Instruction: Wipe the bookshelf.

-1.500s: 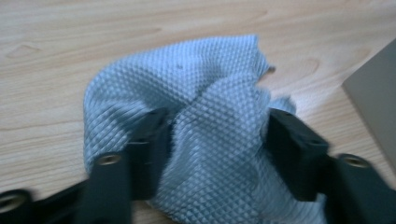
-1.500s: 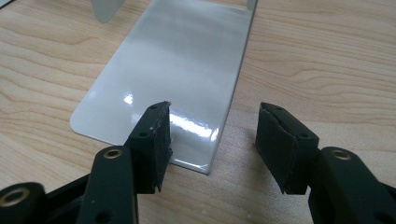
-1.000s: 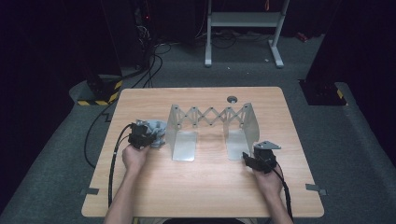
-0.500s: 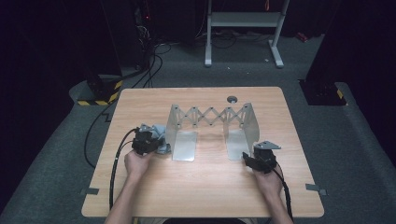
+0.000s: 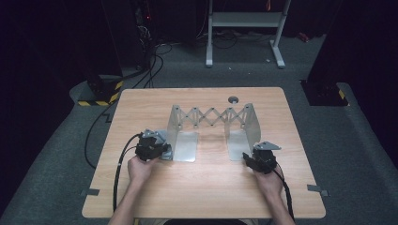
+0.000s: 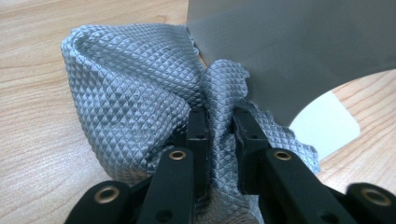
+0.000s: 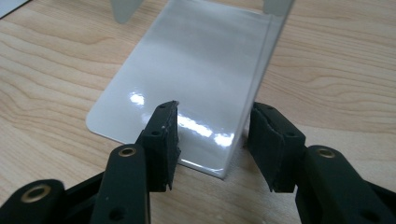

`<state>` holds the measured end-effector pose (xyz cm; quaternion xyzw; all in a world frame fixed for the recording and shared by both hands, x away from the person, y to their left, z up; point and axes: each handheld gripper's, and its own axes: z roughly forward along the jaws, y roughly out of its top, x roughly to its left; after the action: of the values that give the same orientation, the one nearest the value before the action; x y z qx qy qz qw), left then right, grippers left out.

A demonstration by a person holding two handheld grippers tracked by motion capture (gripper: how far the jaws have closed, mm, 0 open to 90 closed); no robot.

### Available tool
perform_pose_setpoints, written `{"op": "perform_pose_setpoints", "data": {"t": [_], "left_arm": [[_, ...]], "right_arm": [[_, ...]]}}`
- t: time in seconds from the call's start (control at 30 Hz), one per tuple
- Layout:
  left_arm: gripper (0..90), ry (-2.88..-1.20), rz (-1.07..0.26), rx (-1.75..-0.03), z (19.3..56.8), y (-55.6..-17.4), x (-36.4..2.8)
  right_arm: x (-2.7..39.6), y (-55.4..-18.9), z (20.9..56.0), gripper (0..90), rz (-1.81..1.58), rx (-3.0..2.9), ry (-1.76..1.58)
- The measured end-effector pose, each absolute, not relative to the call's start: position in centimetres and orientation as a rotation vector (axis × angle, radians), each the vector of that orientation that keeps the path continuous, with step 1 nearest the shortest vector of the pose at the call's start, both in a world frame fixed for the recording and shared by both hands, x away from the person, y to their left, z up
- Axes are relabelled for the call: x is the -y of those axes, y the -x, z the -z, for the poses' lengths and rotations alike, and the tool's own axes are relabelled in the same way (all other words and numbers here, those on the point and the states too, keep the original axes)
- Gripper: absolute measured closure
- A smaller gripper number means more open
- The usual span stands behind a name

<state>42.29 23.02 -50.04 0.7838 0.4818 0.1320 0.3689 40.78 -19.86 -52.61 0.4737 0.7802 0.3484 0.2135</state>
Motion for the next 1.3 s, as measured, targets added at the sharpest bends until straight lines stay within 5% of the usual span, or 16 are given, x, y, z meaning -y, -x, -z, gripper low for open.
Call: {"op": "perform_pose_setpoints", "data": {"t": [0.57,1.3], "left_arm": [[78.7,-1.955,-0.295,-1.204,48.9,-41.5,-23.2],[78.6,-1.855,-0.366,-1.075,43.1,-39.4,-23.4]], "right_arm": [[19.7,-40.7,52.6,54.4,-0.969,-2.172,-1.305],[19.6,-40.7,52.6,52.2,-0.973,-2.179,-1.304]]}}
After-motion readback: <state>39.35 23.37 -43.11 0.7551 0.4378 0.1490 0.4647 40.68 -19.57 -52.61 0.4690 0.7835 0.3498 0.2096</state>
